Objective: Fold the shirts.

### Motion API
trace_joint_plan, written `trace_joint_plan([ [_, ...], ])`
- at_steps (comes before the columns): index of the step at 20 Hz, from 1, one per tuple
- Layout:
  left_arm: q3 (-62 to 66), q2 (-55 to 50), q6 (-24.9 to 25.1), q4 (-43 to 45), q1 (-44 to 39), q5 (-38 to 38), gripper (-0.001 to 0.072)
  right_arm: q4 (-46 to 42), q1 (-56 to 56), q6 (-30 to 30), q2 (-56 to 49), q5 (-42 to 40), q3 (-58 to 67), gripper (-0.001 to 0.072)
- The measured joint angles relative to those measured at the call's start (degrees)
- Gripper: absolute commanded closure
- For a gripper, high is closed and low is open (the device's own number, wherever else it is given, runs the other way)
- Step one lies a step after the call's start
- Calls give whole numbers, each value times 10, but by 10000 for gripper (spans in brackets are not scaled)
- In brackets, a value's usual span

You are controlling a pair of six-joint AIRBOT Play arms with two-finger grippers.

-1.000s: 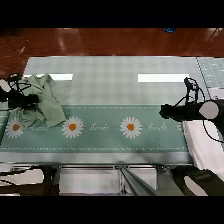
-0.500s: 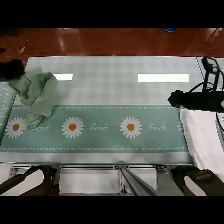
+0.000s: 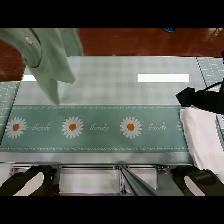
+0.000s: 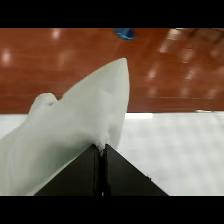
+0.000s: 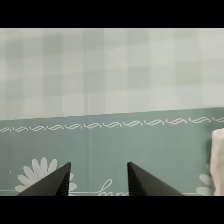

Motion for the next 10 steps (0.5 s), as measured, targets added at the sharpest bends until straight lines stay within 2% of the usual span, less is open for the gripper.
trace_joint_plan([
  [10,-105,8,8,-42,-266,59,689,-3,0,0,8,12,0,301],
])
